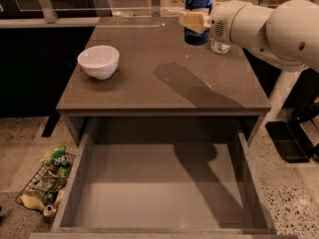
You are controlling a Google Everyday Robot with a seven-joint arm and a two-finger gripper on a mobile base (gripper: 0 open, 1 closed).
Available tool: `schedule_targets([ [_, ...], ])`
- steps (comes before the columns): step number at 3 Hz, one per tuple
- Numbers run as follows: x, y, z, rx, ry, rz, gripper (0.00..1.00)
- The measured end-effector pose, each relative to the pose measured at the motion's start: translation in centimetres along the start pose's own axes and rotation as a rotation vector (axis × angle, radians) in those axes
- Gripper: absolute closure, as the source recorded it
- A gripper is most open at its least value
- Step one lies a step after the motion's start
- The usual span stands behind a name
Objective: Place pepsi can into top drawer
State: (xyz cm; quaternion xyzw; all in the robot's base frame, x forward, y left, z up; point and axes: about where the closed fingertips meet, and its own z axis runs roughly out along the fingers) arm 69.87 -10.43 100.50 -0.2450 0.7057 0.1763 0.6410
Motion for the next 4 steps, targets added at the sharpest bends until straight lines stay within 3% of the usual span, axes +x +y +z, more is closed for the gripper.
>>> schedule_targets([
  [1, 0.1, 0.4, -1.3, -0.048, 0.009, 0.001, 1.00],
  [2, 0.7, 2.0, -4.8, -0.107, 0.044, -0.019, 1.00],
  [4, 5.0, 4.1, -12.2, -0.165, 0.078, -0.009, 1.00],
])
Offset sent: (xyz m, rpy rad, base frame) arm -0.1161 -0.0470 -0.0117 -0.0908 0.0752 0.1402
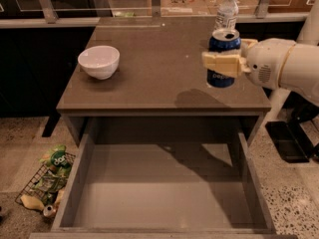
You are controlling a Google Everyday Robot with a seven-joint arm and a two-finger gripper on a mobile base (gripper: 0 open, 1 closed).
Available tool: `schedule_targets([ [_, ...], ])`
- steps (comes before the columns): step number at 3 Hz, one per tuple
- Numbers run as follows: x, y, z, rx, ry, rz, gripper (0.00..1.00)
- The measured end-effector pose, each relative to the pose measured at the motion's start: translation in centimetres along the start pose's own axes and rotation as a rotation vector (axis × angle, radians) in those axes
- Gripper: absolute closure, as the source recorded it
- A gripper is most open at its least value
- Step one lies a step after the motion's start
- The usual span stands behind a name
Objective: Place pepsi can into top drawer
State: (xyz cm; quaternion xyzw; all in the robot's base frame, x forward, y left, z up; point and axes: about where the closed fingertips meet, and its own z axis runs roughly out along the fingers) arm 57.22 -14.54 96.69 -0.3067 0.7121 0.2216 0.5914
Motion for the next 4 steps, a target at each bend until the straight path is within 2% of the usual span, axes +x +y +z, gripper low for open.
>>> schedule_targets([
  [1, 3.6, 1.6, -1.6, -0.038, -0.019, 0.036, 1.00],
  [2, 7.1, 3.5, -2.1, -0.103, -0.013, 0.076, 1.00],
  [3, 11.1, 6.2, -1.3, -0.194, 0.007, 0.132, 1.00],
  [4, 11.1, 6.2, -1.3, -0.195, 0.007, 0.132, 1.00],
])
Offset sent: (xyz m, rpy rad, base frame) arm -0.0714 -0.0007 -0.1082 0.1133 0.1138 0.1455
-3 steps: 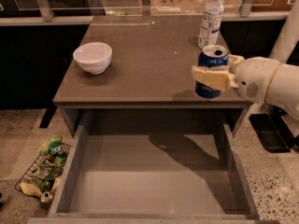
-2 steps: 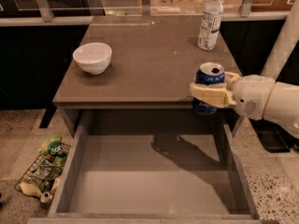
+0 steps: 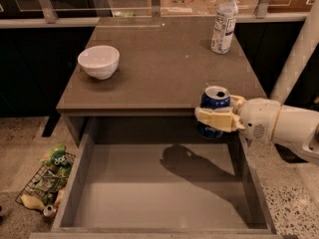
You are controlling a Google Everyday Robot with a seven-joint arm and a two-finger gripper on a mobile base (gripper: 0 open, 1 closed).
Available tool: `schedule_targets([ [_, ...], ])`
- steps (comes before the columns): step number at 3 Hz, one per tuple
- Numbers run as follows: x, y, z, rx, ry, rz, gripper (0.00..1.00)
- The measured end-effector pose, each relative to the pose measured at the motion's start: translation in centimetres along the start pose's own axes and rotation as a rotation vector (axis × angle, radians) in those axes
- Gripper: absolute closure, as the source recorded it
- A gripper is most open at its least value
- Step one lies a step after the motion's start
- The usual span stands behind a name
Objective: Place pepsi can into top drawer
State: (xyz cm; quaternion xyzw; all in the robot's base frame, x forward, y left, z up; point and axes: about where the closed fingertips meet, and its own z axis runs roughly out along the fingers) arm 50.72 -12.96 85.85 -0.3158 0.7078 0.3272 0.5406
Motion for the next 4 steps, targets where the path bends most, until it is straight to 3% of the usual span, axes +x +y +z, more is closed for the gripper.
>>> schedule_targets([
  [1, 1.7, 0.1, 3.4, -0.088, 0.011, -0.030, 1.00],
  [3, 8.4, 3.2, 9.8, -0.280, -0.015, -0.022, 1.00],
  [4, 10.5, 4.9, 11.5, -0.323, -0.040, -0.006, 1.00],
])
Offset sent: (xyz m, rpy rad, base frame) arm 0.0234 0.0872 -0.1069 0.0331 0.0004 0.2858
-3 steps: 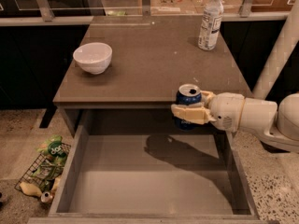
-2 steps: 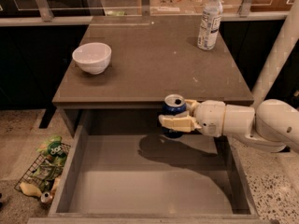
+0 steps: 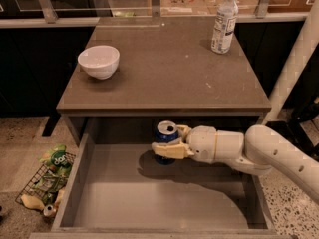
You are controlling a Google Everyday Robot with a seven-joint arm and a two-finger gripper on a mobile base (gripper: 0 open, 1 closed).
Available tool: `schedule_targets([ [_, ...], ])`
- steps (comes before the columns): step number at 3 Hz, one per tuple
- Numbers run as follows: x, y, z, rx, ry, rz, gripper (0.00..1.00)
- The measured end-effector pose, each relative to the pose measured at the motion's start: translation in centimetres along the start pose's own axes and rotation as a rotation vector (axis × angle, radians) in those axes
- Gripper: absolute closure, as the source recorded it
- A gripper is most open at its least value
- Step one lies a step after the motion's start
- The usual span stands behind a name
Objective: Place pepsi can into top drawer
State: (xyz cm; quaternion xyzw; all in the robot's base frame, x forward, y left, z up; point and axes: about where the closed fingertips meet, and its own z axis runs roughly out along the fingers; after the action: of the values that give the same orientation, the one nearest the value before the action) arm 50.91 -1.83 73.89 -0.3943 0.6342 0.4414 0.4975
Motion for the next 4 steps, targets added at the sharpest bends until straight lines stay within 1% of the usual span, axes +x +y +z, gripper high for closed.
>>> schedule_targets([
  [1, 1.4, 1.4, 2.6, -0.062, -0.043, -0.018, 1.00],
  [2, 2.3, 2.9, 4.7, -0.112, -0.074, -0.047, 1.00],
  [3, 3.5, 3.8, 6.8, -0.151, -0.070, -0.060, 1.00],
  [4, 4.4, 4.5, 8.1, -0.168, -0.061, -0.080, 1.00],
])
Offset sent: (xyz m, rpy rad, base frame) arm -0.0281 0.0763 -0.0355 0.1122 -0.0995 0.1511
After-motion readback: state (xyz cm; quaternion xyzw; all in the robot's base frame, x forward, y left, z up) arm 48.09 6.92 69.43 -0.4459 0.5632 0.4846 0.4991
